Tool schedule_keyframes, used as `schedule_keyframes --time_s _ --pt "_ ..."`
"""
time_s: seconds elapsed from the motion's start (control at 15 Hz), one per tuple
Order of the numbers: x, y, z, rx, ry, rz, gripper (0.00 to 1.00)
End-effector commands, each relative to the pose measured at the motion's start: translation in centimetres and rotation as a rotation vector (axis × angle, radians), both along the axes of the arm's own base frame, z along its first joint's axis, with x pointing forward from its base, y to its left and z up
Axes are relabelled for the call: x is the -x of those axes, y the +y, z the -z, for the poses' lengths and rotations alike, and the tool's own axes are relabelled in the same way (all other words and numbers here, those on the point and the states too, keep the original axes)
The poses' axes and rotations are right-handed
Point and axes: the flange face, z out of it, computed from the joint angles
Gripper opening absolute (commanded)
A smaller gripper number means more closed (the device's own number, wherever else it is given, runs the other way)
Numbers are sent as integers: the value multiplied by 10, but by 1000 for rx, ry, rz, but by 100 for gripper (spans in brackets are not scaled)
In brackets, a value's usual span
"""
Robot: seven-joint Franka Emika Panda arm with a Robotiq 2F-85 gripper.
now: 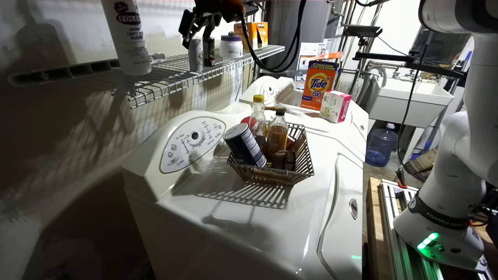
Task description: Pick up the white container from the bottom shelf and put it in the basket.
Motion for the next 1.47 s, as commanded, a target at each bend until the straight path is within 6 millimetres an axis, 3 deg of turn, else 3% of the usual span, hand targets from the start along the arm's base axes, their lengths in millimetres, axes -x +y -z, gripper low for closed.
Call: schedule_keyframes --time_s 0.0,0.33,0.47,0.6,1.0,1.4 --pt "-9 -7 -4 -10 -11 32 100" --pt "-13 -13 -4 -32 -18 48 99" --pt "-14 -14 -3 -40 -19 51 74" --pt "-14 -15 -3 -48 -19 52 65" --pt "-17 -20 1 -75 -15 55 22" --pt "-15 -20 -5 -95 -21 37 22"
